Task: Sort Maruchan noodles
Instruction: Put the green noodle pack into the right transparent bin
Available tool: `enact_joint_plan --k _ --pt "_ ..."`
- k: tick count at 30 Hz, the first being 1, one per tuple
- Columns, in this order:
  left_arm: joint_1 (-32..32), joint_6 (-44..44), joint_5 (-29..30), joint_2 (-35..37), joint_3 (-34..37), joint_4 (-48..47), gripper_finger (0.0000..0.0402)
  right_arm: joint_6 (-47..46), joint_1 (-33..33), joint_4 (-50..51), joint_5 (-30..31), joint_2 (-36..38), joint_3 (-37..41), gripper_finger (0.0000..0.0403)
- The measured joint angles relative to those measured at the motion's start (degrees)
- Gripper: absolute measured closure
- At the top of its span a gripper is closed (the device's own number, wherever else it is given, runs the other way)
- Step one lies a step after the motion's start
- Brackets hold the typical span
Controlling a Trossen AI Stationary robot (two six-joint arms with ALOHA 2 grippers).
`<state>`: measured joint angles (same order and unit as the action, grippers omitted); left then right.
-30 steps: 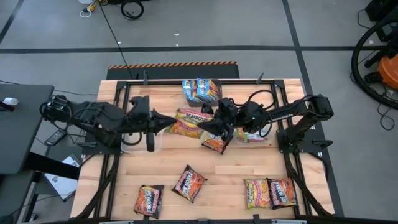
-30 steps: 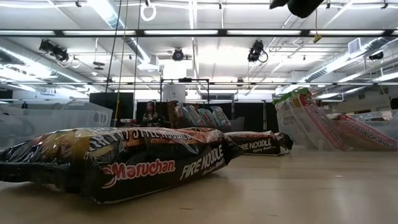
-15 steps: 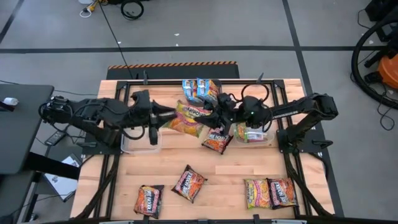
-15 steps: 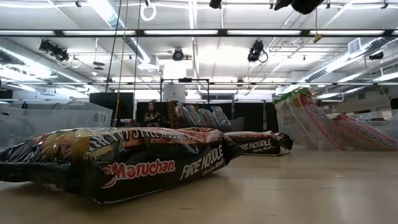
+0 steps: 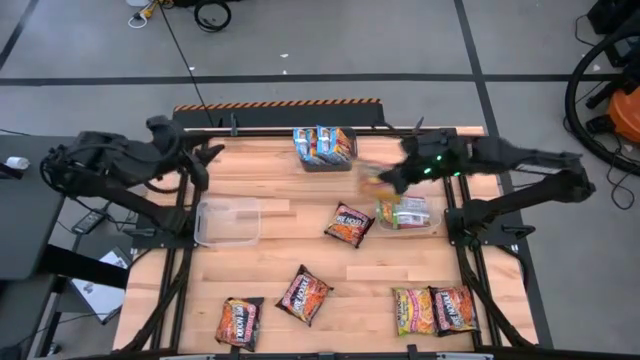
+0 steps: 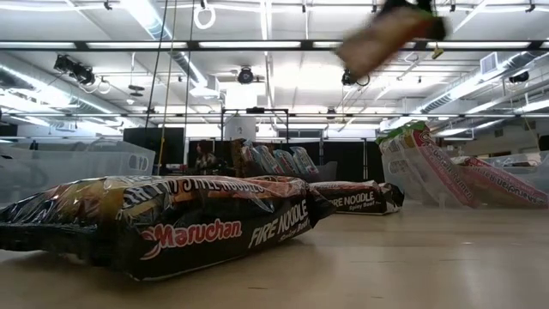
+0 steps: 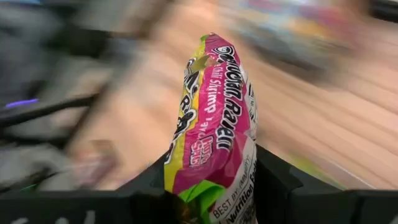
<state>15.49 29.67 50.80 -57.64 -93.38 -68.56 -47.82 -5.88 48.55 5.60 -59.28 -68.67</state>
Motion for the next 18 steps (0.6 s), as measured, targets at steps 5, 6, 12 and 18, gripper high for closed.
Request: enact_joint_plan --k 5,6,12,18 --pt "0.03 6.42 4.47 -2.54 0.04 -5.34 0.0223 -13.45 -4.23 35.82 3.52 -2.33 -8.97 0.0261" --pt "0.02 6.94 5.57 -3.12 0.04 -5.25 0.0223 -15.32 -5.06 39.96 3.57 -2.83 -8.91 0.0261" --pt "0.02 3.67 5.57 -6.55 0.04 -3.45 0.0223 -22.88 -8.34 38.11 -2.44 -3.87 -2.69 0.0258" --pt "0.04 1.91 -4.62 -9.70 0.04 -3.22 0.0223 -26.03 -8.82 39.01 -7.70 -6.20 5.45 0.0257"
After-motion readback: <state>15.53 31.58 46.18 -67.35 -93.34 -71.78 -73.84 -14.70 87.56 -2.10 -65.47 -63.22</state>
